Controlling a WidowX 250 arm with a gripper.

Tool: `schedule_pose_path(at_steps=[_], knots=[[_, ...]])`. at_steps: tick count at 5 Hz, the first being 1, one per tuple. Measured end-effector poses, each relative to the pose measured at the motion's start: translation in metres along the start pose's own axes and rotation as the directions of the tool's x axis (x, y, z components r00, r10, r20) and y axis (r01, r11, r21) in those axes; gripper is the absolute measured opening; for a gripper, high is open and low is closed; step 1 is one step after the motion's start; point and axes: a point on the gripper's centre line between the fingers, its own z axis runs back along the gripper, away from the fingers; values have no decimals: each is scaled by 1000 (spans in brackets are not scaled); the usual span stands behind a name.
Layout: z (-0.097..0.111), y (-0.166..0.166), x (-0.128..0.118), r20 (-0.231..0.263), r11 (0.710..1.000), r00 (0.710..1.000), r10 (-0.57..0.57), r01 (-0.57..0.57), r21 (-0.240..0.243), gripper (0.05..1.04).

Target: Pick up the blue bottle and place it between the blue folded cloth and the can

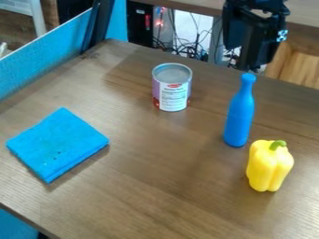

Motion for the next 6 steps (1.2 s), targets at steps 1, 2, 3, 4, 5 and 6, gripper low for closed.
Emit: schedule_pose_path(at_steps=[1, 2, 3, 4, 5, 6], knots=[[-10, -3, 6, 11, 999, 1000, -7, 7, 36, 1001], [-22, -1, 10, 34, 997, 999, 7, -9, 76, 1001], [-23, 1, 16, 63, 996, 998, 7, -13, 87, 1001], [-34, 1, 20, 72, 997, 997, 9, -14, 77, 1001], [-38, 1, 21, 80, 997, 997, 7, -14, 81, 1001], [-49, 2, 23, 75, 997, 997, 8, -13, 77, 982]])
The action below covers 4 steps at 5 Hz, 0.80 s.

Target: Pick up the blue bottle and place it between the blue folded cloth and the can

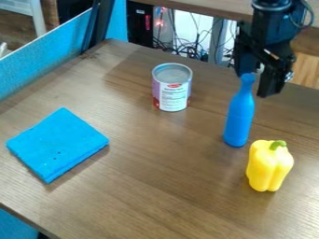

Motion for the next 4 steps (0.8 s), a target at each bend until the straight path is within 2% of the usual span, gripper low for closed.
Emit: schedule_pose_path(at_steps=[1, 2, 3, 4], knots=[[-7, 0, -3, -4, 1000, 1000, 0, 0, 2, 905], [-17, 1, -8, -9, 999, 999, 32, -32, 19, 594], [-18, 1, -8, -8, 998, 999, 53, -53, 21, 453], [-16, 1, -9, -7, 999, 999, 50, -49, 19, 444]])
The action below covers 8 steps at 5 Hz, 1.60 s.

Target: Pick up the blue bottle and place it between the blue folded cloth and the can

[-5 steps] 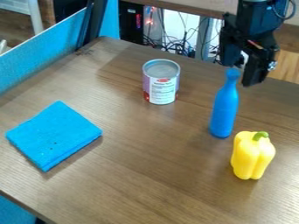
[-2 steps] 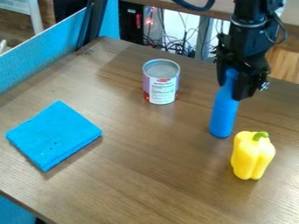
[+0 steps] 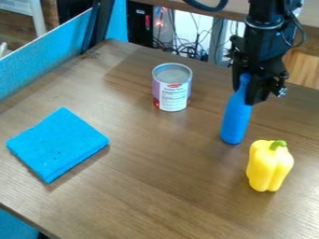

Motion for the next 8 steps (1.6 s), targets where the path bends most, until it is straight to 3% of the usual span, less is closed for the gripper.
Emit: schedule_pose_path(at_steps=[1, 2, 3, 4, 6, 8], knots=[[18, -1, -2, 17, 1000, 1000, 6, -6, 1, 398], [52, -2, -2, 60, 1000, 998, 19, -18, -10, 398], [74, -1, -13, 56, 998, 997, 49, -47, -29, 398], [99, 23, -35, 57, 990, 988, 142, -140, -33, 398], [112, 43, -106, 16, 957, 957, 289, -289, -8, 398], [94, 65, -139, 11, 962, 966, 258, -258, 86, 398]])
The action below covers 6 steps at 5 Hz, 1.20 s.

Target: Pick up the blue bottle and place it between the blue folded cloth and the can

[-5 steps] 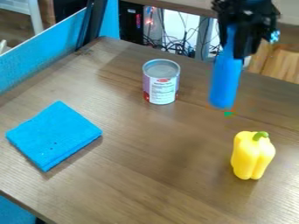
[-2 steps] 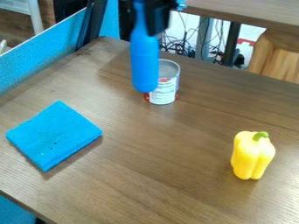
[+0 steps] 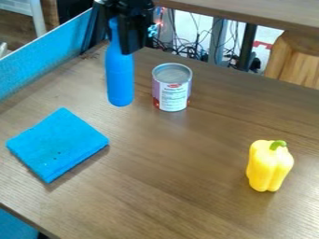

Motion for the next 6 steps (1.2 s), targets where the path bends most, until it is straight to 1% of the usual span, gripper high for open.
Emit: schedule_pose_path(at_steps=[1, 2, 3, 4, 5, 6], knots=[[-6, 19, -1, 30, 999, 999, 32, -33, 17, 398], [-33, 28, -3, -7, 998, 998, 56, -56, -5, 398], [-47, 30, -5, -3, 998, 998, 65, -65, -26, 398], [-66, 27, -5, -8, 996, 997, 75, -76, -49, 398], [-74, 27, -3, 2, 995, 997, 83, -82, -53, 398], [-77, 26, -1, 22, 994, 995, 102, -101, -48, 398]])
